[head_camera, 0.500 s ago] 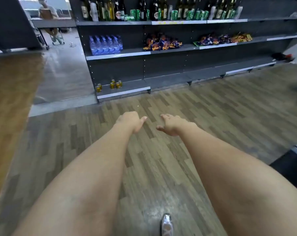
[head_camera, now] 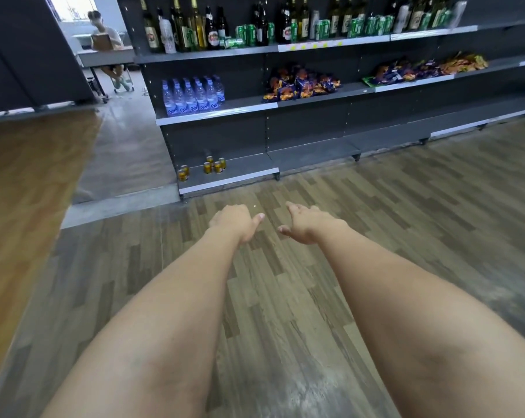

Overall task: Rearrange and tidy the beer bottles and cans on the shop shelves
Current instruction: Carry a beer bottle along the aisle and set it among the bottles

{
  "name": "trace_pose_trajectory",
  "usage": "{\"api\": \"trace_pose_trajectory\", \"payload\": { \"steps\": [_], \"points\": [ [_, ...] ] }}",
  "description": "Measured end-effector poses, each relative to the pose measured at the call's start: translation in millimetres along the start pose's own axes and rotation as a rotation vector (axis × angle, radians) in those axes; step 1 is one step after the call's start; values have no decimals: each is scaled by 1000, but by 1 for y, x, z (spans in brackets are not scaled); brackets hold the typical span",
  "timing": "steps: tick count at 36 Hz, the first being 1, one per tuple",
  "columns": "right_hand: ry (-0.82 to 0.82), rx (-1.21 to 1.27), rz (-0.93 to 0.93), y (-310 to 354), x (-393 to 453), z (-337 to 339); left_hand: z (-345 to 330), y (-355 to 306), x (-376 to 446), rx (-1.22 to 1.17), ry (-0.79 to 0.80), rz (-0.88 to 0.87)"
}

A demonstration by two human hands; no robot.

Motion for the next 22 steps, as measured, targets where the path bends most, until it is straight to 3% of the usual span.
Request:
{"api": "trace_pose_trajectory", "payload": {
  "steps": [10, 22],
  "points": [
    [69, 1, -21, -11, 120, 21, 2, 4, 123, 32, 33, -11],
    [34, 6, -61, 29, 291, 81, 47, 63, 311, 25, -1, -34]
  ]
}}
Point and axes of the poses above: each hand's wrist, its own x-axis towards the middle knuckle, its own z-axis out of the back of the hand, y = z × x, the point moved 2 cm from there along x, towards the middle knuckle, and after that the axes turned 5 degrees about -z, right-handed, at the moved point
